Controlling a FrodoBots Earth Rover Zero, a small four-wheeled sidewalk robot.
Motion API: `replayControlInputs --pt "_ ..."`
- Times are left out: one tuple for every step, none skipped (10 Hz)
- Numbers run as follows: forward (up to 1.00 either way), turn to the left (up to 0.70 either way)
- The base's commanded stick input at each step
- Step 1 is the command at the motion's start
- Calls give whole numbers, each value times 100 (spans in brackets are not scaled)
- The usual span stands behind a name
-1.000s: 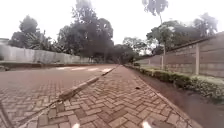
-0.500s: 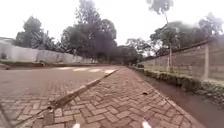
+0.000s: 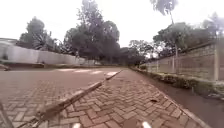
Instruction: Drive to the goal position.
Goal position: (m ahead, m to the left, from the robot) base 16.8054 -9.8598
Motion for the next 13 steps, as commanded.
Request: replayControlInputs --pt "70 -27" --pt "70 -26" --pt "70 -35" --pt "70 -35" --pt "70 -29" --pt "70 -16" --pt "70 3" --pt "70 1" --pt "70 0" --pt "70 6" --pt "70 13" --pt "70 2" --pt "70 2"
